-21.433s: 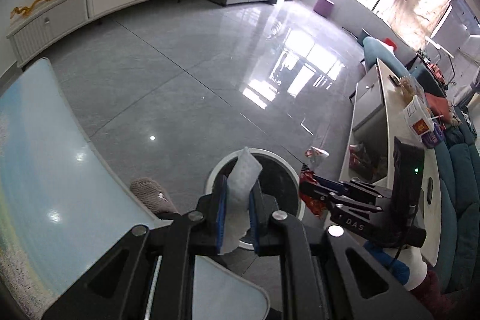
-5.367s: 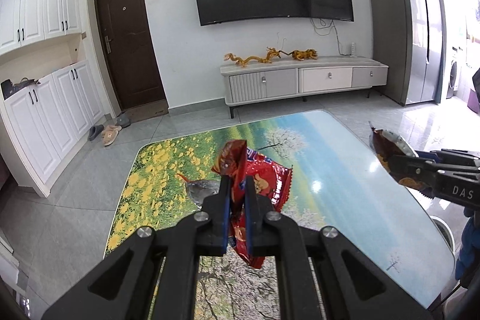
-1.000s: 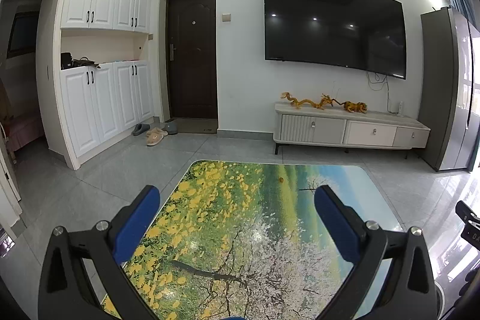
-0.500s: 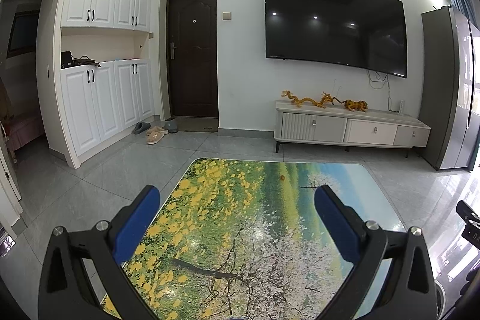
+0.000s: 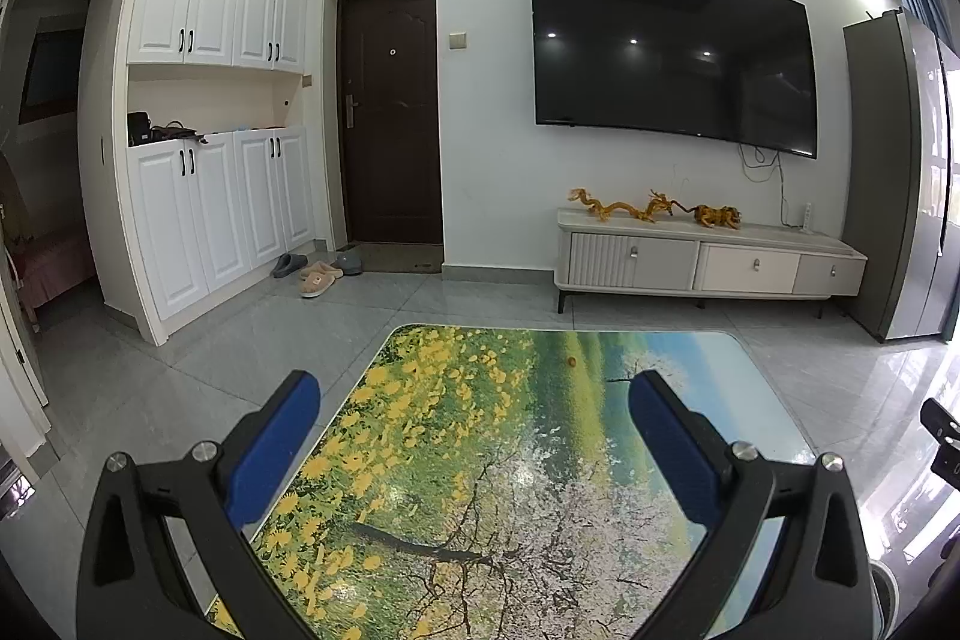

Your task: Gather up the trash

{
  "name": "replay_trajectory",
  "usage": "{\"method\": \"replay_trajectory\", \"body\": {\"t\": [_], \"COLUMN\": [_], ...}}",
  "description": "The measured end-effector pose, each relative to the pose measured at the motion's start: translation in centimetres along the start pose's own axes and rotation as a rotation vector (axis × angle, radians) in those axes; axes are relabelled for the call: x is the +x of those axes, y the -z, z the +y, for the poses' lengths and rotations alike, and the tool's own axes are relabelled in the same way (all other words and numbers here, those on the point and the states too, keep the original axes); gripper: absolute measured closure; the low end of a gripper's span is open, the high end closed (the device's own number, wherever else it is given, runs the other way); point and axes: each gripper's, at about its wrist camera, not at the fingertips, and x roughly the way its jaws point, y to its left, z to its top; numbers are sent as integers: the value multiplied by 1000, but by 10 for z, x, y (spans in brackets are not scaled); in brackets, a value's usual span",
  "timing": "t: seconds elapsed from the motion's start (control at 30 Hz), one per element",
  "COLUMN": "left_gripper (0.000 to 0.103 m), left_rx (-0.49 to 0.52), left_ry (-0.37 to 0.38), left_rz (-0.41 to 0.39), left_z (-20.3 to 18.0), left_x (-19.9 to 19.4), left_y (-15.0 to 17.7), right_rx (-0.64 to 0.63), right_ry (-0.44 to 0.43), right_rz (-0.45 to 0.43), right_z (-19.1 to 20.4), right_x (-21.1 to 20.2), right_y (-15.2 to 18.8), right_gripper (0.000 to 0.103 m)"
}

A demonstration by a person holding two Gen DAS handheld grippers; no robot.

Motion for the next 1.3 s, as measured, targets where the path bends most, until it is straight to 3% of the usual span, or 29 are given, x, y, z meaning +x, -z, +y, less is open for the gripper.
{"method": "replay_trajectory", "body": {"t": [1.3], "left_gripper": [0], "left_rx": [16], "left_ry": [41], "left_rz": [13], "left_z": [-9], "left_x": [1], "left_y": [2], "right_rx": [2], "right_ry": [22], "right_rz": [-39], "right_z": [-8], "right_x": [-6], "right_y": [-3], "right_gripper": [0]}}
